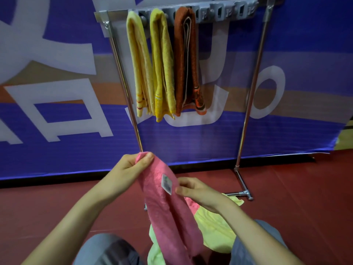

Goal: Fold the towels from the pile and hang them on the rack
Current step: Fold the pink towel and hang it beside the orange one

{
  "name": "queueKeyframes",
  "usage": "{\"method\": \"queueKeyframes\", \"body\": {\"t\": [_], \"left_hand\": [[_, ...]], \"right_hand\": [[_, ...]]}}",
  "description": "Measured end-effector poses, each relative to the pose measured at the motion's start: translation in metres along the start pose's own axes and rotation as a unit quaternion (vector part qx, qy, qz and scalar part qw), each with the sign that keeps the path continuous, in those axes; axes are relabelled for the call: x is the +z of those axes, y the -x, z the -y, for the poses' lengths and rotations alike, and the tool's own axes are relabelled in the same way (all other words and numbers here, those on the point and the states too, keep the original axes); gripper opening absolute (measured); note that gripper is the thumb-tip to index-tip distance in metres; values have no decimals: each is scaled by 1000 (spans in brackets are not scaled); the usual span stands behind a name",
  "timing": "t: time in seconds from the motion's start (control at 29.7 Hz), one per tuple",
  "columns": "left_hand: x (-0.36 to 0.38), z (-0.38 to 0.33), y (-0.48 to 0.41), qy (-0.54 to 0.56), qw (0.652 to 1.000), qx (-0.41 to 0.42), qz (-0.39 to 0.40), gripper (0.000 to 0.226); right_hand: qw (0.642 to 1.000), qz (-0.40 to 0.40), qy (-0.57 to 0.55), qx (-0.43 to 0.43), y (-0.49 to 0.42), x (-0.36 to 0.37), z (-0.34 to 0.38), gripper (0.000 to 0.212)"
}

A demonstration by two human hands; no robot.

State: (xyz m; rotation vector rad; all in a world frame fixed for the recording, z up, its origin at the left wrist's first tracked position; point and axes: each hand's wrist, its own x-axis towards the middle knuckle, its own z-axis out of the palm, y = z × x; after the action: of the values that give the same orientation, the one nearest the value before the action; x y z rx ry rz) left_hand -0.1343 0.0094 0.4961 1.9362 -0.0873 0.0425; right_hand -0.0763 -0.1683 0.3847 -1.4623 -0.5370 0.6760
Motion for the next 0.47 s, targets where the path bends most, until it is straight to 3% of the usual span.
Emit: {"method": "queueKeyframes", "body": {"t": [0.03, 0.13, 0.3, 0.47], "left_hand": [[-1, 2, 1, 2, 1000, -6, -5, 47], [-4, 7, 2, -17, 999, -19, -32, 41], [-22, 23, -3, -182, 979, 7, -95, 39], [-21, 16, -14, -205, 974, 21, -92, 34]], "right_hand": [[1000, -1, -9, 2, -1, 1, -1, 4], [1000, -6, 9, 25, 2, -6, -5, 21], [994, 1, 83, 68, 16, -22, -17, 19], [982, -40, 158, 90, 27, -34, -33, 23]]}}
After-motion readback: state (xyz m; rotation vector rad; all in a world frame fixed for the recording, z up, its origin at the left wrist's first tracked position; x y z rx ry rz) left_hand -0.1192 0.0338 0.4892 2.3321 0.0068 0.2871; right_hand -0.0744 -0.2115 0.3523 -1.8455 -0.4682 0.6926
